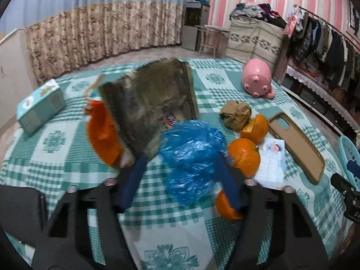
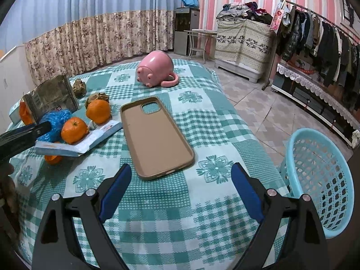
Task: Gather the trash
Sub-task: 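Grasp the blue plastic bag with the left tool while the right tool grasps the white card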
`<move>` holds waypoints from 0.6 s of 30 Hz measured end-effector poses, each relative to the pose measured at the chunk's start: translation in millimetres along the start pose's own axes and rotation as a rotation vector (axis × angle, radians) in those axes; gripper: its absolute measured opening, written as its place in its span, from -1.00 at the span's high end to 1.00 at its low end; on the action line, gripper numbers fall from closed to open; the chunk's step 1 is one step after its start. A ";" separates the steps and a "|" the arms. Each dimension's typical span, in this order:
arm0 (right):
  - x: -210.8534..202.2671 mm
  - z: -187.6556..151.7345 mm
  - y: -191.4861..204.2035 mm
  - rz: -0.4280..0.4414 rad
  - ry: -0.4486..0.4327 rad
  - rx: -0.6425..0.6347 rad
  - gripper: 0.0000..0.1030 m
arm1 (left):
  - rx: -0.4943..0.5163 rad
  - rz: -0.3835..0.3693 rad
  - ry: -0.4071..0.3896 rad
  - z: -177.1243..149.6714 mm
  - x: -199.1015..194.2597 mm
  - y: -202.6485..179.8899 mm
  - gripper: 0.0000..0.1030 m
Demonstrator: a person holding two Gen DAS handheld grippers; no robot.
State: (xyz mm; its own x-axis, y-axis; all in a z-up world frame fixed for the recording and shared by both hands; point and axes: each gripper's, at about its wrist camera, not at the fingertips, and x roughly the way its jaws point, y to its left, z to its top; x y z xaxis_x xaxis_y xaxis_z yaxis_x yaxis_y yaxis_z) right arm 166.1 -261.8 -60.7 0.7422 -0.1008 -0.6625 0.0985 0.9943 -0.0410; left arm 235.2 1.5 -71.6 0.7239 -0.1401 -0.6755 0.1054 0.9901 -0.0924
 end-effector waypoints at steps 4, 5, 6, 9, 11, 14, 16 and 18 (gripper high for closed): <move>-0.8 0.4 9.7 0.039 0.001 -0.016 -0.71 | 0.004 -0.040 0.023 -2.5 0.9 3.0 0.67; -0.4 0.0 13.3 0.055 0.004 -0.021 -0.71 | 0.007 -0.037 0.019 -3.8 -2.0 3.5 0.71; 0.7 -0.4 17.0 0.069 0.007 -0.024 -0.71 | 0.011 -0.031 0.013 -5.6 -5.5 4.8 0.74; 4.9 -1.5 30.0 0.113 0.024 -0.030 -0.71 | 0.024 -0.002 -0.009 -16.9 -24.1 13.6 0.77; 6.9 -2.9 40.8 0.128 0.028 -0.045 -0.71 | 0.017 0.013 -0.016 -25.6 -33.9 21.9 0.77; 8.3 -5.2 61.3 0.120 0.021 -0.101 -0.71 | 0.001 0.059 -0.028 -39.4 -47.9 44.7 0.77; 8.1 -6.9 74.0 0.130 0.015 -0.134 -0.71 | -0.004 0.091 -0.045 -45.4 -55.4 59.0 0.77; 6.9 -6.6 84.7 0.140 0.006 -0.162 -0.71 | -0.007 0.118 -0.059 -48.4 -61.1 71.2 0.77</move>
State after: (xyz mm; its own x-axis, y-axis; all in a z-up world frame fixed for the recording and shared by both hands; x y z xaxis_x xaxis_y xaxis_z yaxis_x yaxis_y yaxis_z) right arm 175.2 -178.0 -73.7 0.7374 0.0384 -0.6743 -0.1135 0.9912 -0.0677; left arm 165.5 80.8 -72.2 0.7699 -0.0221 -0.6378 0.0125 0.9997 -0.0196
